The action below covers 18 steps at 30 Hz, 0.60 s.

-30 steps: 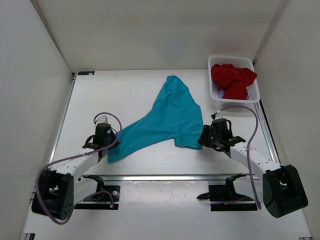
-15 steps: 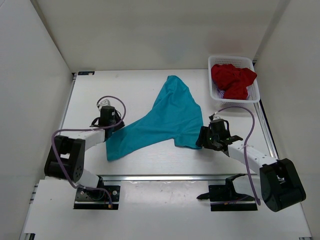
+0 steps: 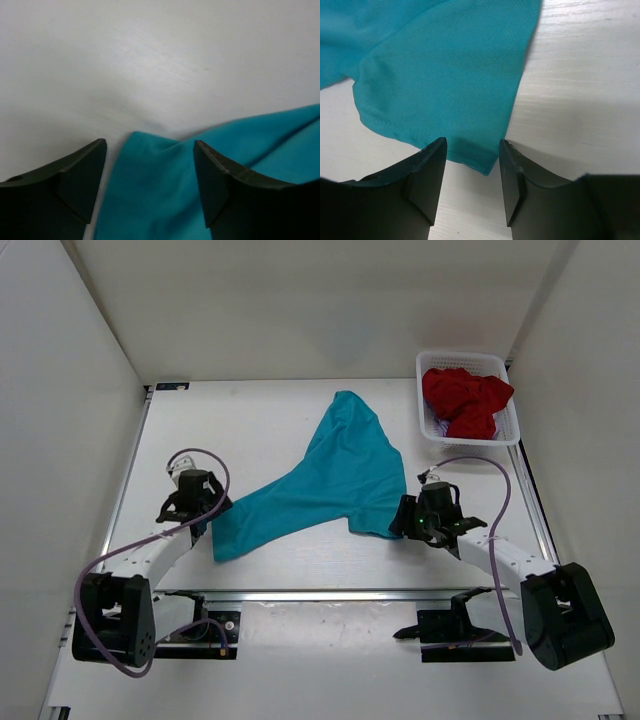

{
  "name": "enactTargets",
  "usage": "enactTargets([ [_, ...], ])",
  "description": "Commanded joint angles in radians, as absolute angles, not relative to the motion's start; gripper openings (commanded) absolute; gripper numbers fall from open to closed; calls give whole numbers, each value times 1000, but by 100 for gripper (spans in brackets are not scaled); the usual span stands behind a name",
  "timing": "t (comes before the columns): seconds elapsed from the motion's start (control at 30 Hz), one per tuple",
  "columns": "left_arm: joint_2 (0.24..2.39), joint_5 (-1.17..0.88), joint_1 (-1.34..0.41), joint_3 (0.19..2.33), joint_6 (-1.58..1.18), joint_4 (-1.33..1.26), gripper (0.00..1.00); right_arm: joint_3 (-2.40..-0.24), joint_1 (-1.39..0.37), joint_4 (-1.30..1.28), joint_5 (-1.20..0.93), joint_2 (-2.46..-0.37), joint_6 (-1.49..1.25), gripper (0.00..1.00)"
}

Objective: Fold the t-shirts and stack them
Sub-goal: Flatten out the tshirt

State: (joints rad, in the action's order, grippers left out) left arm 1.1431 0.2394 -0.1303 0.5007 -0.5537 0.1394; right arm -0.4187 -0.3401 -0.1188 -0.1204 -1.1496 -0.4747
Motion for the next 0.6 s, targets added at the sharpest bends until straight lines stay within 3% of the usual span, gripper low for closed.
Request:
enactTargets([
  [0.0, 1130, 225, -103, 474, -541, 224, 75, -400, -347, -42, -153, -1112, -489, 45],
  [0.23, 1299, 120, -129, 566, -508, 274, 62, -403, -350, -38, -160, -1094, -494, 45],
  [0.33, 1374, 123, -143, 620, -499, 281, 33, -400, -331, -35, -170, -1069, -491, 45],
  [0.43, 1425, 107, -141, 655, -502, 250, 12, -402, -324, -40, -175, -1063, -492, 45],
  [0.5, 1471, 91, -134, 683, -508, 226, 2, -402, -324, -37, -178, -1062, -492, 46],
  [0.57, 1514, 78, -126, 733, -523, 181, 0, -396, -308, -25, -179, -1074, -503, 45],
])
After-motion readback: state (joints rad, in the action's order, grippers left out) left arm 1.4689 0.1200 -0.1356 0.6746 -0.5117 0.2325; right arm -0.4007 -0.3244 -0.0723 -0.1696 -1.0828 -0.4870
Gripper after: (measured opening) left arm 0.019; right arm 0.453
